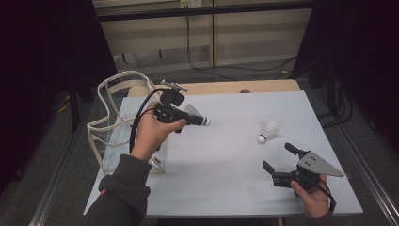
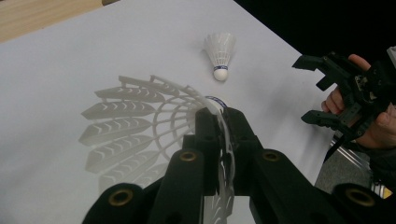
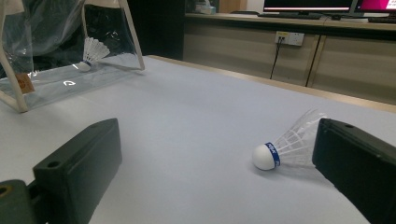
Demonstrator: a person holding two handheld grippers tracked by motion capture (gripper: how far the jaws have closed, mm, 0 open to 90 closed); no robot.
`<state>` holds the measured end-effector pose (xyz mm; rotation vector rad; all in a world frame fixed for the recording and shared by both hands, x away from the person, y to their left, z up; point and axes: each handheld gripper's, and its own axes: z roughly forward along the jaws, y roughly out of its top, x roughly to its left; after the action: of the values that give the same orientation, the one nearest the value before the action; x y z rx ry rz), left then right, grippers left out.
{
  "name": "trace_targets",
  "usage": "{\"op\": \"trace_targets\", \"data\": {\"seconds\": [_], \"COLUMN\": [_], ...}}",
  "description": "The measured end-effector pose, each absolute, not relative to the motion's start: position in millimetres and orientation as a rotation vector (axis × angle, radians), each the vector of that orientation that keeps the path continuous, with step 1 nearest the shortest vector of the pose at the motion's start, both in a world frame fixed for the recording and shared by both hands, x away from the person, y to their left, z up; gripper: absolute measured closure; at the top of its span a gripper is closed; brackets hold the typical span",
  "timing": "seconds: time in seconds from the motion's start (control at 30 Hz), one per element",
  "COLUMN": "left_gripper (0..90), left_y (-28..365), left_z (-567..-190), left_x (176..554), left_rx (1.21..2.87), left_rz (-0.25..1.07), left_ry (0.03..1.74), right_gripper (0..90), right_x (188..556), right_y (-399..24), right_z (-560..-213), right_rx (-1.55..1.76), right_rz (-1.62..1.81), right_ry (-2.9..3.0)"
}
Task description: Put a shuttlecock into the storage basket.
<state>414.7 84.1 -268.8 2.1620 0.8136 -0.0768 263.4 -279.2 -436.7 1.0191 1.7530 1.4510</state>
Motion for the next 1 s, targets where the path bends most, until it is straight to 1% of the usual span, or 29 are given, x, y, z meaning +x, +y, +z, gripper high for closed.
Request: {"op": "trace_targets", "data": {"seconds": [0.4,1.0], "left_gripper": [85.7,85.7], "left_y": [87.9,92.0], "left_z": [-259.8,-247.6], "left_x": [418.5,423.6], "left_rx": [2.143,2.158], "left_rz": [-0.066,-0.034], "left_ry": [0.832,0.845], "right_gripper": [1.3,1.3], "right_x": [263.3,263.1], "right_y": [-279.0,-279.0], "right_z": [-436.2,-435.7], "right_rx": [1.02,1.02], "right_rz": [1.453,1.453], "right_ry": [1.75,1.748]}}
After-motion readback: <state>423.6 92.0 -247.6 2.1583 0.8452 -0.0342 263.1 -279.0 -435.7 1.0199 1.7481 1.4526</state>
